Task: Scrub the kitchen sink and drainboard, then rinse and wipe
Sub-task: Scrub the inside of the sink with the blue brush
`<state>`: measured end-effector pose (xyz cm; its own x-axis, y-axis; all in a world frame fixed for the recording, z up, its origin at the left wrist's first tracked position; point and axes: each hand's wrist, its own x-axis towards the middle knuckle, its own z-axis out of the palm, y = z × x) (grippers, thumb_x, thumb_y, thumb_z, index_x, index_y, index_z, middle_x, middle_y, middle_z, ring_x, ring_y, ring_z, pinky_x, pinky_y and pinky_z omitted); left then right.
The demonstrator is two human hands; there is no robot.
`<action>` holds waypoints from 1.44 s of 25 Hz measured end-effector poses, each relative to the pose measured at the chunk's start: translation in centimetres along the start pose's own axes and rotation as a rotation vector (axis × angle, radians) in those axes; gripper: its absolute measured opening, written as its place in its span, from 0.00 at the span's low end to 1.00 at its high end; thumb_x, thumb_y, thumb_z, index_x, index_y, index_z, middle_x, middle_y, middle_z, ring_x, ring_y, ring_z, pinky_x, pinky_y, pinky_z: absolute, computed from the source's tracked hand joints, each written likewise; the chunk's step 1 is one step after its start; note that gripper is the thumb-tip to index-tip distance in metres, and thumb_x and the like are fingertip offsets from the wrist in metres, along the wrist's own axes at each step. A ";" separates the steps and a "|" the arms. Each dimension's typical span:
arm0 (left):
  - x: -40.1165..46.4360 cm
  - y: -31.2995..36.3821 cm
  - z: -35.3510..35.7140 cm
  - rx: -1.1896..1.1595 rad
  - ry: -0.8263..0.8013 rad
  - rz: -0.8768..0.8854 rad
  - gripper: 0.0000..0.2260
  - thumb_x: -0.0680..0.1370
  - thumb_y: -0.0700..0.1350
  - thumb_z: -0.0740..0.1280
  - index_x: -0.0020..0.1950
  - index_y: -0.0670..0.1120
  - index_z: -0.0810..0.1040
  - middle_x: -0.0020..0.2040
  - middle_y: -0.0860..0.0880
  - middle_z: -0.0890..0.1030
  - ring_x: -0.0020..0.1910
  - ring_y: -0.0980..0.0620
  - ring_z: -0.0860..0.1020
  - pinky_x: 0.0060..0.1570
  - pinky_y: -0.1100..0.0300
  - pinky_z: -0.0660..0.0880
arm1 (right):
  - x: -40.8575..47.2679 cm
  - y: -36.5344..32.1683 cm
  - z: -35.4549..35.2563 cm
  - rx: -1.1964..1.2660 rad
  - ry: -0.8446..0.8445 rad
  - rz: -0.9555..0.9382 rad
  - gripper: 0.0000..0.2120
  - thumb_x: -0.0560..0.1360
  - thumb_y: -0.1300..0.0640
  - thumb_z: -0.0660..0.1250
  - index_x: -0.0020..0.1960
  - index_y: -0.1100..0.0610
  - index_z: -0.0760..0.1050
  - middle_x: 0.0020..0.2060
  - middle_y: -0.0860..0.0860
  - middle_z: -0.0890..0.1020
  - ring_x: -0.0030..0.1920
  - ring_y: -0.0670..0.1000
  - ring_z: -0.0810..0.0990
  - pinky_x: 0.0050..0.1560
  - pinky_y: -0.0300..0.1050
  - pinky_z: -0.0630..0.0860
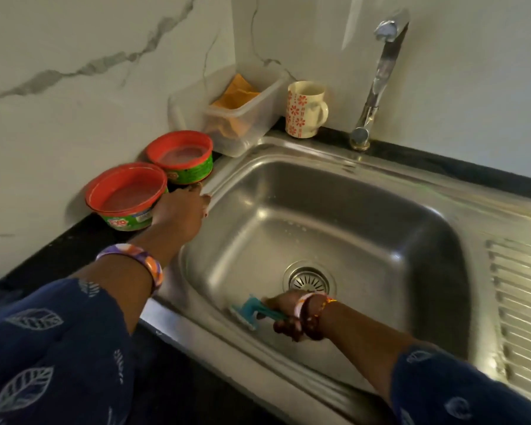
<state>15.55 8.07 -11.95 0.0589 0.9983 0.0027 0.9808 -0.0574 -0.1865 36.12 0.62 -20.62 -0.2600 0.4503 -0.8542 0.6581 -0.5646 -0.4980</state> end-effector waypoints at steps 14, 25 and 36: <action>1.8 -1.4 2.8 0.025 -0.008 0.008 0.19 0.80 0.43 0.58 0.72 0.49 0.68 0.74 0.45 0.63 0.66 0.39 0.70 0.61 0.47 0.71 | 1.7 -6.6 -1.3 0.076 -0.061 -0.254 0.21 0.78 0.47 0.61 0.59 0.64 0.74 0.27 0.53 0.70 0.14 0.44 0.62 0.19 0.27 0.59; 0.3 0.2 0.2 0.126 -0.117 0.024 0.19 0.81 0.43 0.57 0.73 0.50 0.64 0.76 0.46 0.59 0.65 0.42 0.72 0.58 0.50 0.73 | 1.0 -4.6 0.0 -0.435 0.140 -0.341 0.15 0.77 0.48 0.62 0.37 0.57 0.73 0.31 0.53 0.75 0.29 0.50 0.74 0.27 0.37 0.66; -1.6 -2.9 -5.3 -0.152 0.019 -0.127 0.24 0.80 0.55 0.58 0.72 0.45 0.62 0.71 0.44 0.67 0.68 0.44 0.68 0.58 0.52 0.71 | -9.0 -19.8 -5.8 -0.135 0.377 -0.833 0.06 0.77 0.66 0.59 0.49 0.57 0.71 0.30 0.51 0.73 0.25 0.46 0.67 0.17 0.31 0.60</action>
<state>13.56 6.60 -6.17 -0.0652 0.9972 0.0357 0.9972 0.0664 -0.0330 29.56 11.79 -2.23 -0.4551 0.8835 -0.1105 0.4446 0.1180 -0.8879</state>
